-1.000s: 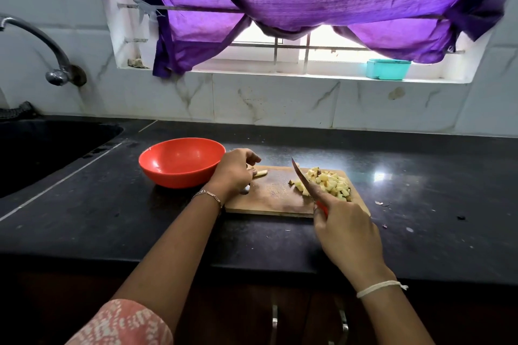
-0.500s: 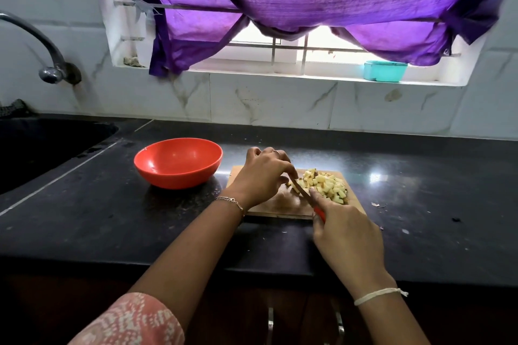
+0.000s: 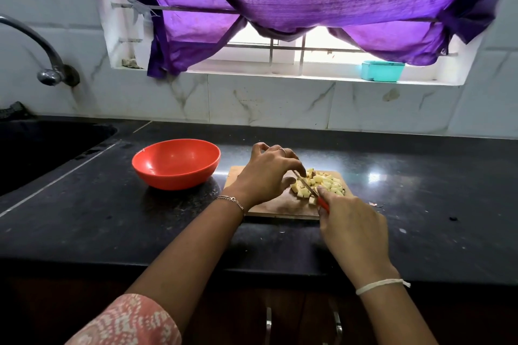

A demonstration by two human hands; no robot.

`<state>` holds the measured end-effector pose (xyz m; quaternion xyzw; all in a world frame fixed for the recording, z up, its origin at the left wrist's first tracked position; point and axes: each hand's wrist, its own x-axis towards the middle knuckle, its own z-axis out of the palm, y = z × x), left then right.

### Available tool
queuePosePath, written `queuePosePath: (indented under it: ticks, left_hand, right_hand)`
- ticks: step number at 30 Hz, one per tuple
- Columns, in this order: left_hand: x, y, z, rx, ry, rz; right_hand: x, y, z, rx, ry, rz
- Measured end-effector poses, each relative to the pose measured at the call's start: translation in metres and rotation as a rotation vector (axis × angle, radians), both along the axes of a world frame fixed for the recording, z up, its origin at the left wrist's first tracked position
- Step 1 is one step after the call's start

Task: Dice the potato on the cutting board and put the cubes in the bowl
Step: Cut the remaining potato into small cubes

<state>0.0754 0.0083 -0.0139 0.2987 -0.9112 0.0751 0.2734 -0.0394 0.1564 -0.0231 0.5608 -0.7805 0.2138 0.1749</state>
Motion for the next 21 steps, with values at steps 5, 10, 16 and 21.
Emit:
queuePosePath:
  ticks: [5, 10, 16, 21]
  left_hand:
    - [-0.005, -0.002, 0.001, -0.090, -0.090, 0.029]
    - [-0.007, 0.002, -0.002, -0.135, -0.033, -0.001]
    - [-0.007, -0.004, -0.003, -0.033, -0.064, 0.051]
    - [0.000, -0.012, -0.006, 0.120, 0.013, 0.102]
  right_hand:
    - [-0.002, -0.004, 0.004, -0.027, 0.018, 0.009]
    - [-0.007, -0.008, 0.005, -0.012, 0.039, 0.005]
    - [-0.005, -0.006, 0.006, 0.004, 0.054, 0.014]
    - [-0.003, 0.000, 0.005, -0.012, 0.033, 0.026]
